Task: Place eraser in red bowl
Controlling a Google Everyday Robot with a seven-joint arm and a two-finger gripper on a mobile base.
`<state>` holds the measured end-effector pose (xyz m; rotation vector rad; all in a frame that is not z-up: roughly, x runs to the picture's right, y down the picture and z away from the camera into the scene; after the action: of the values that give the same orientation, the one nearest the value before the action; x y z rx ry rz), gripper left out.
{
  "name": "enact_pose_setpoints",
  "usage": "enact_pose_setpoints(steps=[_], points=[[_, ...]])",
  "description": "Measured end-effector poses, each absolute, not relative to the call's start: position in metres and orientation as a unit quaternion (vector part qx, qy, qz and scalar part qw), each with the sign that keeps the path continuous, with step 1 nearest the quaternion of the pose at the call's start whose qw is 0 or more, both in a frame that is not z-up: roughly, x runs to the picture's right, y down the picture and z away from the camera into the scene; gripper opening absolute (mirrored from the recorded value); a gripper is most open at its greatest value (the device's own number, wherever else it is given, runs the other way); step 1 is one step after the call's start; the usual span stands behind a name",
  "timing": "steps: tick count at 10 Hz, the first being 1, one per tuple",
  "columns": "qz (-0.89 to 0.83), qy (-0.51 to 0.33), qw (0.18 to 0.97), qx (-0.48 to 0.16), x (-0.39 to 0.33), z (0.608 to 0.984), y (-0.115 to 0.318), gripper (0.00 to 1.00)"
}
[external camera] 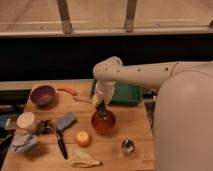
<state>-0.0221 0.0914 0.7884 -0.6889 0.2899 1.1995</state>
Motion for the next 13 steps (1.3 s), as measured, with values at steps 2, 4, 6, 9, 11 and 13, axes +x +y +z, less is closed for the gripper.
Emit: enact_pose_setpoints(steps=[2,4,6,9,11,13], points=[[0.556,0.15,0.747,-0.331,-0.021,0.794,0.114,0.14],[0.565,0.164,0.736,-0.336,-0.012,0.791,0.127,0.31],[0.571,0.174,0.727,-0.34,-0.005,0.788,0.137,0.54],[0.566,0.176,0.729,-0.341,-0.011,0.787,0.137,0.61],[0.565,0.175,0.731,-0.341,-0.013,0.787,0.136,0.61],[0.562,0.171,0.735,-0.338,-0.015,0.786,0.13,0.61]])
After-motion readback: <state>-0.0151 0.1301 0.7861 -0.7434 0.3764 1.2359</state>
